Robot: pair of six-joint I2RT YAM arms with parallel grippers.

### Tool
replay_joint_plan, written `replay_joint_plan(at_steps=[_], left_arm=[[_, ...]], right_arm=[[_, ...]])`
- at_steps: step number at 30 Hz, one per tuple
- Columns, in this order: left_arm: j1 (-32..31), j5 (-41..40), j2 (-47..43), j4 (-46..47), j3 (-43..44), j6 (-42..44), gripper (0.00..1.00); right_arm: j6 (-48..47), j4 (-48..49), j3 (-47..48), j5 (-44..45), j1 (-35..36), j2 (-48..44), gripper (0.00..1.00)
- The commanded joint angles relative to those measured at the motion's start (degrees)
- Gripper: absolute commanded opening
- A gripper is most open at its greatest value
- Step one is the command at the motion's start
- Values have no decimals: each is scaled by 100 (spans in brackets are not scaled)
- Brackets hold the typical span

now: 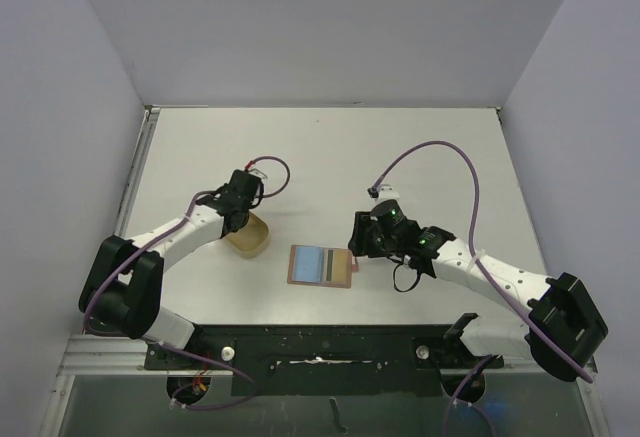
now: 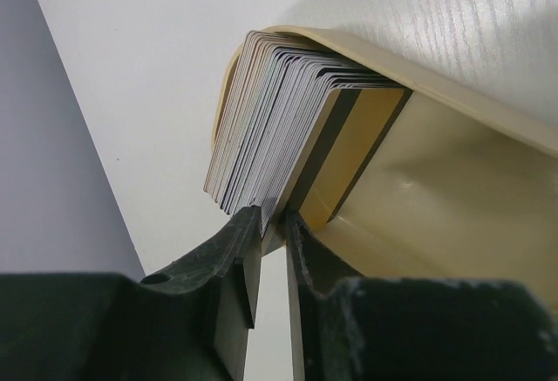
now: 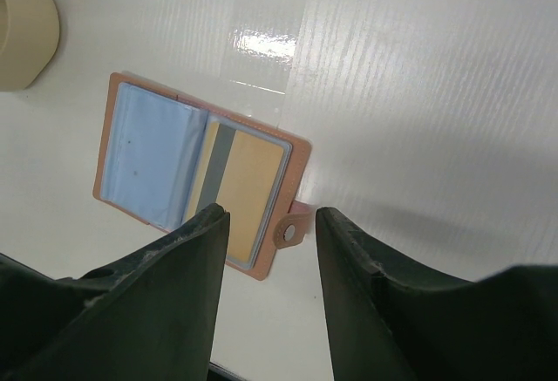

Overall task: Put the credit cards into the card holder
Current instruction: Pick up the credit card from the storage box.

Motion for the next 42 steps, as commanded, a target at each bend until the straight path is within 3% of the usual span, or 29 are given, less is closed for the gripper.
replay_joint_plan(at_steps=[1,9,19,25,32,38,42], left_arm=[[-51,-220,-17,67,295,44,14],[-122,167,-228,-458,499,-281,0],[-122,1039,-1106,-886,525,-799,0],[-109,1980,-1745,-847,476,-1290,0],[-89,3647,-2537,-316,303,-2328,0],[-87,5242,-3318,1227,-418,-3747,0],[-87,5871,-3540,1937,-761,-4592,0]], right_arm=[[-68,216,44,24,-43,-162,45],[-29,206,44,-46,-42,-204,45],[1,119,164,-68,-43,-325,45],[372,634,134,-497,-35,-461,45],[954,1611,-66,-949,-43,-825,46],[1266,2540,-201,-1197,-43,-1148,47],[1404,3019,-183,-1374,-52,-1165,48]])
